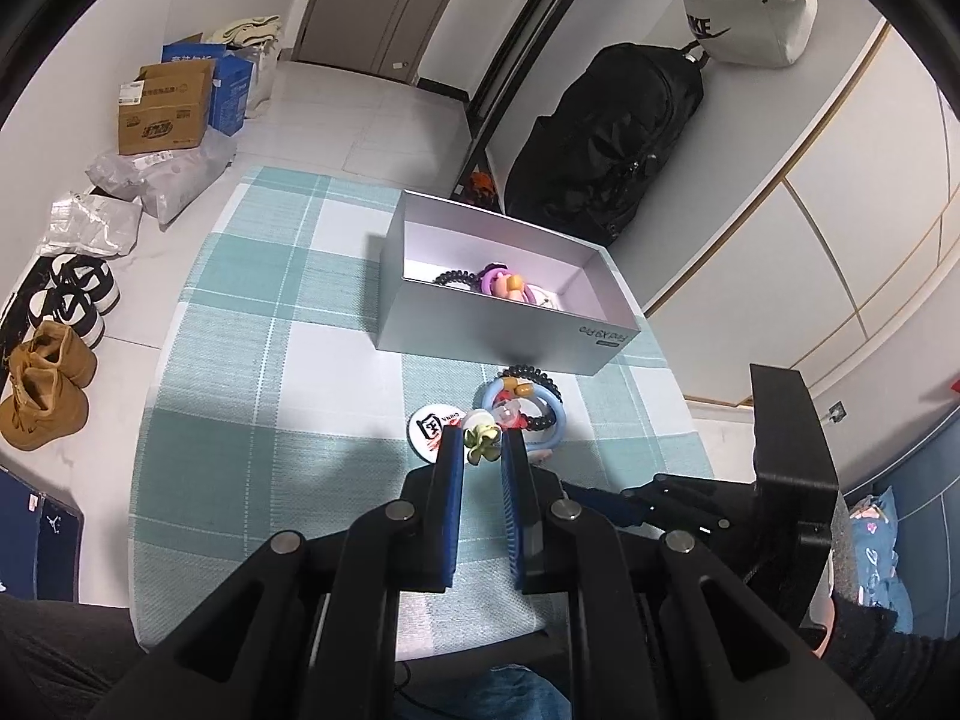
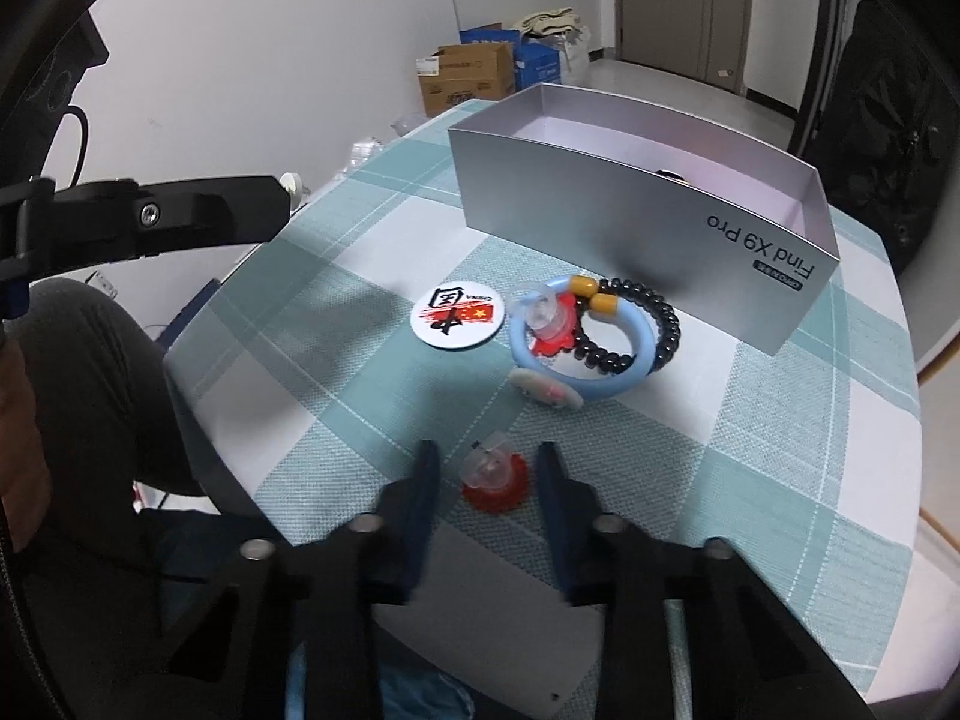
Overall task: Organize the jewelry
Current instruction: 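Grasp the red trinket with the right gripper while the left holds the yellow charm, then carry the yellow charm and red trinket into the grey box and open both grippers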
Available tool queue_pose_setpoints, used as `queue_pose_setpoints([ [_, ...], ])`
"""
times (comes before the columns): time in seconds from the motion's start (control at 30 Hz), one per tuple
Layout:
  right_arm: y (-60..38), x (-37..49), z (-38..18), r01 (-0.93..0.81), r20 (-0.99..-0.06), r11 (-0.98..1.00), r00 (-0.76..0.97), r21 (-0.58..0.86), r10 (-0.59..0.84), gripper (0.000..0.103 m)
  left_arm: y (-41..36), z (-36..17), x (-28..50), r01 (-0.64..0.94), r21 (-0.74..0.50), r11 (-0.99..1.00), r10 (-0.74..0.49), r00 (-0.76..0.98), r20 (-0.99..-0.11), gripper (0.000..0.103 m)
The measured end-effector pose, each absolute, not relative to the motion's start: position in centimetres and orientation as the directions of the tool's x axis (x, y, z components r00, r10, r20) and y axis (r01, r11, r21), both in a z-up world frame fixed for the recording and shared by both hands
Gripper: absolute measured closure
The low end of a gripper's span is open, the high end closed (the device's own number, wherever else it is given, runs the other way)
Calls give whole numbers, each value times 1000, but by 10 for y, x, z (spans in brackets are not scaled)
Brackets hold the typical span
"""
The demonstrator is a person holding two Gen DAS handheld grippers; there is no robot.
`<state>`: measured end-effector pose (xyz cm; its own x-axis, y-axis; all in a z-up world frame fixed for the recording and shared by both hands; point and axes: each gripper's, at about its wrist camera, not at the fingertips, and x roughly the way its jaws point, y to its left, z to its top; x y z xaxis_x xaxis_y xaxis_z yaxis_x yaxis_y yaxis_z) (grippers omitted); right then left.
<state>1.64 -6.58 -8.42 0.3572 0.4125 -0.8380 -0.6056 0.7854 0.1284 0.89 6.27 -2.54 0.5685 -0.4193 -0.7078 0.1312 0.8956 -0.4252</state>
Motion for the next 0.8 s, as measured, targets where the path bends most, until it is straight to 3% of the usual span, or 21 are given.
queue_pose_setpoints([
  [0.4,-70,20,-72,-590,-814,789,367,171,450,86,56,-25,12,132,-385,913,-388,568,-726,95],
  [0.8,-107,44,-46,-487,-740,809,399,330,542,86,32,-12,27,169,-339,925,-373,568,-734,95],
])
